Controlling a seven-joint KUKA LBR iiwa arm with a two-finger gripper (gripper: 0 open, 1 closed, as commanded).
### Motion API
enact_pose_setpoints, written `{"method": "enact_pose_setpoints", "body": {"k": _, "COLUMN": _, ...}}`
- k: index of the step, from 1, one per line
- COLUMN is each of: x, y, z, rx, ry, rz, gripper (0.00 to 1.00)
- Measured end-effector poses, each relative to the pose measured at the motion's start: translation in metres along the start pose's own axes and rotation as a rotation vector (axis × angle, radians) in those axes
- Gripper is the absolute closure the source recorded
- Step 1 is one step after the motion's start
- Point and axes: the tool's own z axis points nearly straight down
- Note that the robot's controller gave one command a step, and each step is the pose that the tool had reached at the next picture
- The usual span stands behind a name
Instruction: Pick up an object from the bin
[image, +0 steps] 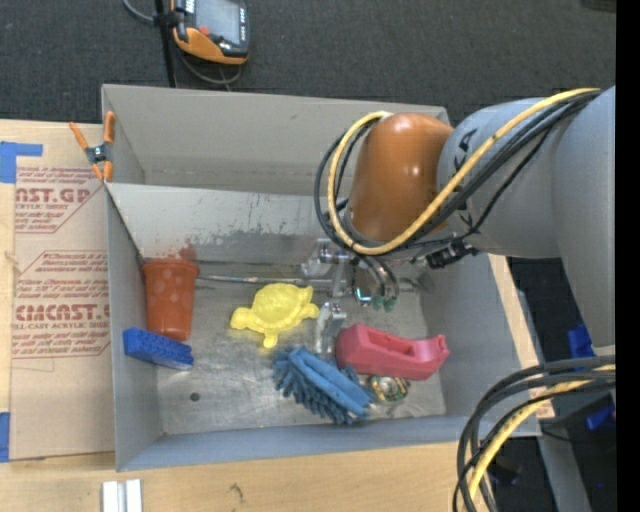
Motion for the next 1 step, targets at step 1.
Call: {"method": "enact_pose_setpoints", "body": {"k": 1, "x": -0.0019, "y": -0.0002, "z": -0.0045, "rx": 0.000, "ry": -0.007, "rz": 0.001, "gripper": 0.00}}
